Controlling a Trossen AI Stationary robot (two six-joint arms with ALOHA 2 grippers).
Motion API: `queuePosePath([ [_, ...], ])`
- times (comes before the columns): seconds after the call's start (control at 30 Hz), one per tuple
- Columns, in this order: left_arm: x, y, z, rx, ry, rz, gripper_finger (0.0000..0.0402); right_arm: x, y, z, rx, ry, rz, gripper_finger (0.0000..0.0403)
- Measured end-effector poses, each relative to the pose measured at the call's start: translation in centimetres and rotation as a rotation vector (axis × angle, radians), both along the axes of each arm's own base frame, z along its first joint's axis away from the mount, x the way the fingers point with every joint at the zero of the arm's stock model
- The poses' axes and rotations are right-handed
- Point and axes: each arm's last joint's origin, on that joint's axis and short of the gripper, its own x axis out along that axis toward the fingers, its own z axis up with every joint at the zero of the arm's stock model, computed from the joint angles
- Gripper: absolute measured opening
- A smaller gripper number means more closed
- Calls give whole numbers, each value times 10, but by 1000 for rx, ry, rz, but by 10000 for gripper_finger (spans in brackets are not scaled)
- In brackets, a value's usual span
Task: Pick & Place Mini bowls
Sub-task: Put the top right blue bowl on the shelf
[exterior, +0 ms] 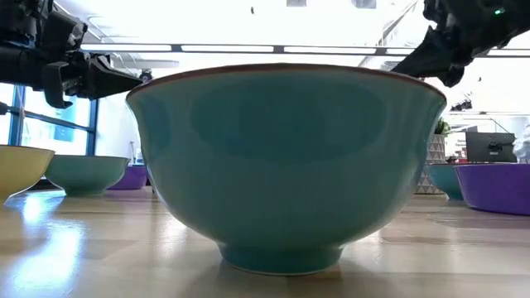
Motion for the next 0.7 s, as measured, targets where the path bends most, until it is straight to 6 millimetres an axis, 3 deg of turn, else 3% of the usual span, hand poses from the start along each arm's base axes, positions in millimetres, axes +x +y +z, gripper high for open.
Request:
queuePosePath([
  [0.4,0,0,0,-1,4,-3,0,2,31,-3,62,77,67,0],
  [0.7,0,0,-1,-2,8,-9,0,3,35,3,156,190,-14,14],
])
